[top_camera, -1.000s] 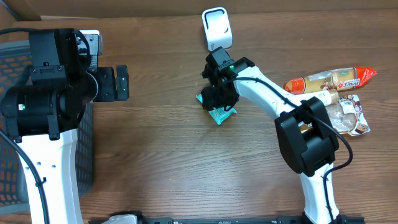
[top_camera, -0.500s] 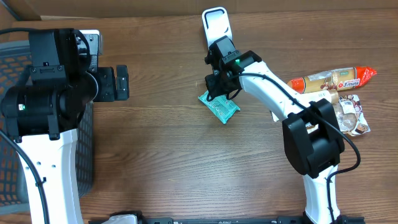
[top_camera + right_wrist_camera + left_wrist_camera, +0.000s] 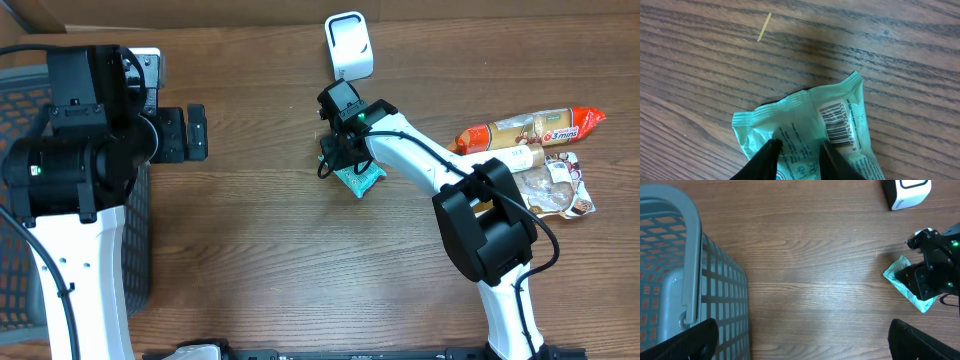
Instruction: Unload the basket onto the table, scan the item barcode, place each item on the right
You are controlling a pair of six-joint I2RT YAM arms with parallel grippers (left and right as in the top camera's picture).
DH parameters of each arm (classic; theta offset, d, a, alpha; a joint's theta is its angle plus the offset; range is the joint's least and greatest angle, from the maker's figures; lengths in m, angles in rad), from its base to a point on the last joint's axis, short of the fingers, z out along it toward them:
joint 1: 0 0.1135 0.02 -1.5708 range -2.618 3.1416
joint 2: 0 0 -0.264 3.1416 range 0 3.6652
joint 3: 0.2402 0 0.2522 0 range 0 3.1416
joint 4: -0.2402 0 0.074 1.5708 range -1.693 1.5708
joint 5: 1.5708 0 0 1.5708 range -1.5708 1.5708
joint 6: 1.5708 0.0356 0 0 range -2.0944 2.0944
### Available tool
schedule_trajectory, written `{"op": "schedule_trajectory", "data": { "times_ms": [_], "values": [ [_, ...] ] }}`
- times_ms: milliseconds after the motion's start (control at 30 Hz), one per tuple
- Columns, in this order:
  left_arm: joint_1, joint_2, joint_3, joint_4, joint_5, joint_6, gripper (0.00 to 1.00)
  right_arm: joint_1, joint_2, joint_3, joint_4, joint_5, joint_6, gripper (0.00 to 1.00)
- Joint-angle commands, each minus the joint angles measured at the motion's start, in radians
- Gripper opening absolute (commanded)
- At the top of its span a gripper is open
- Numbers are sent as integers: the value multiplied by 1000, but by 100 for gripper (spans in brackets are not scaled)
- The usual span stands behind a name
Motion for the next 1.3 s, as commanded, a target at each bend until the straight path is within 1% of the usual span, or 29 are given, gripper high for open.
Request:
{"op": "schedule_trajectory", "data": {
  "times_ms": [0, 200, 267, 333, 400, 433, 467, 500, 667, 733, 833, 900, 933, 967, 1033, 1067, 1267],
  "values": [
    [4, 8, 6, 3, -6, 18, 99, 11, 42, -18, -6, -69, -154, 27],
    [4, 8, 6, 3, -6, 18, 99, 41, 42, -18, -100, -210, -481, 36],
    [4, 8, 6, 3, -6, 19, 100, 54, 42, -18, -133, -230, -549, 37],
    [4, 8, 6, 3, -6, 19, 99, 62, 37, -11, -152, -245, -570, 41],
    [4, 8, 6, 3, -6, 19, 100, 61, 21, 15, -179, -305, -568, 55],
    [4, 8, 6, 3, -6, 18, 100, 50, 3, 49, -215, -369, -568, 64],
    [4, 8, 6, 3, -6, 18, 100, 41, -11, 70, -237, -399, -566, 70],
    [4, 8, 6, 3, -6, 18, 99, 27, -28, 96, -258, -425, -539, 73],
    [4, 8, 6, 3, -6, 18, 100, -60, -113, 166, -327, -444, -313, 76],
    [4, 8, 6, 3, -6, 18, 100, -107, -124, 166, -359, -444, -258, 77],
    [4, 8, 6, 3, -6, 18, 99, -184, -122, 139, -406, -444, -274, 84],
    [4, 8, 6, 3, -6, 18, 100, -220, -121, 96, -403, -445, -312, 84],
    [4, 8, 6, 3, -6, 19, 100, -233, -121, 74, -396, -444, -318, 86],
    [4, 8, 6, 3, -6, 18, 100, -247, -121, 47, -383, -445, -318, 87],
    [4, 8, 6, 3, -6, 18, 100, -264, -121, -6, -352, -459, -317, 87],
    [4, 8, 6, 3, -6, 18, 99, -277, -121, -70, -304, -510, -317, 87],
    [4, 8, 6, 3, -6, 18, 100, -286, -121, -207, -177, -627, -316, 87]
  ]
}}
